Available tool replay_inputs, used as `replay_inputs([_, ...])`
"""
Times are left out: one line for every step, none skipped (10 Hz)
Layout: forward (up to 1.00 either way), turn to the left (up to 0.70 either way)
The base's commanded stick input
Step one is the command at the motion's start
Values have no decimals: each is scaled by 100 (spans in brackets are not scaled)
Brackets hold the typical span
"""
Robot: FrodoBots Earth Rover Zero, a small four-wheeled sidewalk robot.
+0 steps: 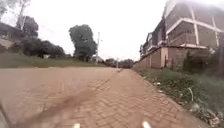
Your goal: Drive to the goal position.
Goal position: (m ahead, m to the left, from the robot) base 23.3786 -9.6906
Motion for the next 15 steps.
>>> replay_inputs([50, 4])
replay_inputs([50, -47])
replay_inputs([50, 4])
replay_inputs([50, 16])
replay_inputs([50, 0])
replay_inputs([50, 0])
replay_inputs([50, 0])
replay_inputs([50, 10])
replay_inputs([50, 16])
replay_inputs([50, 10])
replay_inputs([50, 7])
replay_inputs([50, -10])
replay_inputs([50, -35])
replay_inputs([50, -25])
replay_inputs([50, -27])
